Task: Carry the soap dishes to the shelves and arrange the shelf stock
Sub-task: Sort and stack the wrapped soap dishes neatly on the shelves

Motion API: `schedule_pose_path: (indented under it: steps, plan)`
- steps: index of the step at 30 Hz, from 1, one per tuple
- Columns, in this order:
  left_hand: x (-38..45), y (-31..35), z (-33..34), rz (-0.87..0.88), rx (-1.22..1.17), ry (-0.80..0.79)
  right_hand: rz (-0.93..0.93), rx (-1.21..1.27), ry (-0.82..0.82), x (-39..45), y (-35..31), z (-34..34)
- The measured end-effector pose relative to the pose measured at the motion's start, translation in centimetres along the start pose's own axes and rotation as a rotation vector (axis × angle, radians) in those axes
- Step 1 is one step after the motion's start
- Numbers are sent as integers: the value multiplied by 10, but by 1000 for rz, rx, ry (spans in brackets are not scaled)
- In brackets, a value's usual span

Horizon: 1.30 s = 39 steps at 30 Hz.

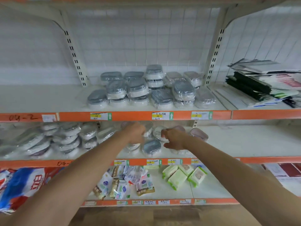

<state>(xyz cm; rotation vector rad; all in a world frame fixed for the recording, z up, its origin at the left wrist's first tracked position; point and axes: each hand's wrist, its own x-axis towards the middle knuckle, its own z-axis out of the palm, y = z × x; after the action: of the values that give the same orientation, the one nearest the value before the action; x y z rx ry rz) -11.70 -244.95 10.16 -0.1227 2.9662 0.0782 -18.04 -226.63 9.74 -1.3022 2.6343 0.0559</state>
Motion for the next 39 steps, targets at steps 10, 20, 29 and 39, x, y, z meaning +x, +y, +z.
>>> schedule_pose_path:
  steps: [10, 20, 29, 39]
  plan:
    - [25, -25, -66, -49, -1, 178, -37, -24, 144, 38, 26, -73]
    - [77, -58, -119, -182, -23, 241, -126, -78, 196, 114, 53, -127]
    - [86, -94, -132, -319, -79, 309, -146, 38, 235, 168, 60, -157]
    - [106, -145, -128, -522, -121, 250, -70, 81, 228, 205, 37, -154]
